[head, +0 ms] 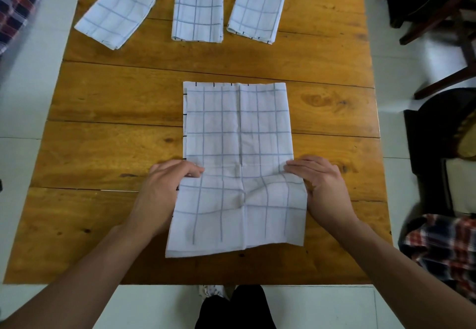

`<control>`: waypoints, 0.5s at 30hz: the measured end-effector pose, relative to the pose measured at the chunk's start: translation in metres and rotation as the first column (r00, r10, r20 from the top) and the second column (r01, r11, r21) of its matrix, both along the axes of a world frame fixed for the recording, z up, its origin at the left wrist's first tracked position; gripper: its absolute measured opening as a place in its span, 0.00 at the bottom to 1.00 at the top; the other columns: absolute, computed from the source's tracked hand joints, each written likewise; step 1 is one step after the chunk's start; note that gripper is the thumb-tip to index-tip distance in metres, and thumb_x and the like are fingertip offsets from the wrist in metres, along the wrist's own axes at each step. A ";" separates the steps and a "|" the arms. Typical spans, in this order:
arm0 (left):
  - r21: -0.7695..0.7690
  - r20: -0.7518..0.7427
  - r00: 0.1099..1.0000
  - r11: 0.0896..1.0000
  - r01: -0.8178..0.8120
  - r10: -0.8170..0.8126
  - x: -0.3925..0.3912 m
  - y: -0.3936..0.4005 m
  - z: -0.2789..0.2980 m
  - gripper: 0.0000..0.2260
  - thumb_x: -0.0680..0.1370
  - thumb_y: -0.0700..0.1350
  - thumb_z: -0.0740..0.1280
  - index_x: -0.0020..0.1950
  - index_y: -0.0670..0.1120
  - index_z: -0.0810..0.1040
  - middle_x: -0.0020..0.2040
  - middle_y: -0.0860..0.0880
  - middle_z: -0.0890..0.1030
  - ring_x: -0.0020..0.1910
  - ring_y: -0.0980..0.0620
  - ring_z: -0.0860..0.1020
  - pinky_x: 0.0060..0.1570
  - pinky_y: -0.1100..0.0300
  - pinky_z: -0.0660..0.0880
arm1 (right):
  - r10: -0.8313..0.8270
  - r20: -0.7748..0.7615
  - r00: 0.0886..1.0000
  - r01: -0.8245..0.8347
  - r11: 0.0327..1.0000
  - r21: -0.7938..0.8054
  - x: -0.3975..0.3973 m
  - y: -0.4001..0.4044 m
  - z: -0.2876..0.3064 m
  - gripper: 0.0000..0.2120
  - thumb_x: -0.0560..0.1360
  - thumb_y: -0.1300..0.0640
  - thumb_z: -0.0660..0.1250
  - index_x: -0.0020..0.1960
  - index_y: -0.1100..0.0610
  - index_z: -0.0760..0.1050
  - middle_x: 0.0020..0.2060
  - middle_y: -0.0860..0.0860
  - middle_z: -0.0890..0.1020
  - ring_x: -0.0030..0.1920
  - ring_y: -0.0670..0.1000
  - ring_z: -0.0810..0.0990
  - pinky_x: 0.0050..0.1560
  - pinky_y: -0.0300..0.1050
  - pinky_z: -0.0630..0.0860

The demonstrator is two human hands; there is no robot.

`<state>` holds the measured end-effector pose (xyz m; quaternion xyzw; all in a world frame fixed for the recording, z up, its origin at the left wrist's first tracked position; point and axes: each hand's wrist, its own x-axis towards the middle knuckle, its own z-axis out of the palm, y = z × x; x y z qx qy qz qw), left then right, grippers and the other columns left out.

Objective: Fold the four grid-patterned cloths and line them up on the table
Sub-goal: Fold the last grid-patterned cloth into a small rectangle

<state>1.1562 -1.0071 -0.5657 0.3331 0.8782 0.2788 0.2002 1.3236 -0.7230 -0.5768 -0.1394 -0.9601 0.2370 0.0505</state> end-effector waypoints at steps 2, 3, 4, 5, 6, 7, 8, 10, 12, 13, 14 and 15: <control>0.005 0.187 0.968 0.985 -0.173 0.169 -0.003 0.008 0.009 0.10 0.72 0.41 0.75 0.47 0.53 0.78 0.49 0.61 0.82 0.48 0.61 0.76 0.48 0.62 0.74 | -0.024 0.000 1.000 0.024 0.998 -0.052 -0.006 0.002 0.004 0.12 0.73 0.61 0.73 0.55 0.53 0.83 0.52 0.46 0.85 0.57 0.49 0.78 0.54 0.51 0.73; 0.000 0.304 0.920 0.966 -0.260 0.247 -0.006 0.013 0.015 0.07 0.74 0.40 0.73 0.45 0.52 0.78 0.45 0.59 0.83 0.44 0.60 0.78 0.43 0.59 0.76 | -0.042 0.000 0.999 0.042 0.996 -0.085 -0.009 0.003 0.006 0.11 0.73 0.62 0.73 0.54 0.53 0.84 0.51 0.46 0.85 0.55 0.48 0.78 0.52 0.50 0.74; -0.003 0.400 0.863 0.943 -0.334 0.307 -0.009 0.018 0.019 0.05 0.76 0.41 0.70 0.44 0.51 0.78 0.43 0.55 0.82 0.40 0.58 0.79 0.37 0.58 0.76 | -0.068 0.006 0.998 0.068 0.991 -0.116 -0.014 0.003 0.009 0.11 0.73 0.63 0.72 0.53 0.53 0.84 0.49 0.46 0.85 0.52 0.49 0.78 0.50 0.49 0.74; -0.007 0.465 0.811 0.917 -0.398 0.356 -0.012 0.022 0.021 0.05 0.79 0.41 0.67 0.43 0.49 0.78 0.41 0.52 0.82 0.36 0.57 0.79 0.33 0.57 0.76 | -0.097 0.022 0.995 0.099 0.983 -0.154 -0.019 0.003 0.012 0.10 0.73 0.64 0.72 0.52 0.54 0.84 0.48 0.47 0.85 0.49 0.48 0.78 0.48 0.48 0.75; -0.009 0.499 0.769 0.890 -0.456 0.400 -0.017 0.026 0.022 0.08 0.80 0.42 0.64 0.41 0.49 0.78 0.37 0.49 0.82 0.33 0.53 0.79 0.29 0.56 0.74 | -0.135 0.058 0.989 0.144 0.970 -0.197 -0.024 0.002 0.015 0.10 0.73 0.65 0.71 0.51 0.54 0.83 0.46 0.47 0.85 0.47 0.48 0.79 0.45 0.48 0.77; -0.007 0.509 0.741 0.863 -0.505 0.438 -0.021 0.031 0.023 0.11 0.81 0.42 0.63 0.39 0.49 0.77 0.34 0.48 0.80 0.32 0.50 0.78 0.29 0.56 0.71 | -0.173 0.104 0.979 0.193 0.950 -0.243 -0.030 0.002 0.016 0.09 0.73 0.65 0.71 0.51 0.55 0.83 0.44 0.46 0.85 0.46 0.47 0.80 0.43 0.47 0.79; -0.005 0.476 0.750 0.855 -0.519 0.459 -0.026 0.035 0.021 0.13 0.81 0.41 0.62 0.37 0.49 0.77 0.32 0.50 0.79 0.32 0.48 0.78 0.31 0.56 0.70 | -0.213 0.156 0.965 0.249 0.928 -0.277 -0.035 0.003 0.016 0.08 0.74 0.64 0.71 0.51 0.55 0.82 0.43 0.45 0.84 0.44 0.45 0.81 0.41 0.47 0.80; -0.051 0.329 0.828 0.884 -0.465 0.454 -0.033 0.043 0.017 0.14 0.80 0.38 0.62 0.37 0.50 0.78 0.34 0.51 0.80 0.35 0.48 0.78 0.34 0.56 0.71 | -0.283 0.220 0.933 0.336 0.904 -0.263 -0.043 0.006 0.013 0.09 0.75 0.64 0.70 0.53 0.54 0.81 0.42 0.45 0.84 0.42 0.45 0.82 0.38 0.47 0.82; -0.157 0.197 0.870 0.890 -0.428 0.453 -0.039 0.051 0.014 0.11 0.79 0.38 0.64 0.40 0.48 0.79 0.36 0.52 0.81 0.36 0.50 0.78 0.32 0.57 0.71 | -0.319 0.244 0.916 0.368 0.911 -0.189 -0.051 0.008 0.010 0.06 0.74 0.62 0.69 0.49 0.55 0.81 0.39 0.46 0.84 0.38 0.46 0.80 0.34 0.46 0.79; -0.202 0.154 0.879 0.885 -0.420 0.452 -0.042 0.053 0.012 0.09 0.78 0.39 0.65 0.40 0.47 0.80 0.37 0.52 0.81 0.36 0.51 0.78 0.30 0.58 0.69 | -0.328 0.254 0.910 0.372 0.916 -0.153 -0.054 0.008 0.010 0.03 0.74 0.61 0.68 0.45 0.55 0.80 0.36 0.46 0.82 0.35 0.46 0.78 0.30 0.44 0.75; -0.239 0.121 0.881 0.875 -0.421 0.457 -0.044 0.056 0.011 0.07 0.77 0.40 0.66 0.40 0.47 0.81 0.37 0.50 0.82 0.36 0.51 0.77 0.30 0.59 0.68 | -0.334 0.266 0.905 0.374 0.919 -0.120 -0.057 0.008 0.011 0.05 0.74 0.60 0.67 0.40 0.54 0.76 0.32 0.45 0.79 0.31 0.44 0.74 0.27 0.41 0.69; -0.268 0.094 0.877 0.860 -0.433 0.471 -0.045 0.058 0.011 0.08 0.77 0.43 0.66 0.38 0.46 0.81 0.36 0.49 0.81 0.35 0.49 0.77 0.30 0.59 0.67 | -0.345 0.271 0.899 0.385 0.917 -0.109 -0.059 0.007 0.012 0.09 0.75 0.58 0.67 0.36 0.52 0.73 0.30 0.44 0.77 0.29 0.44 0.72 0.26 0.41 0.66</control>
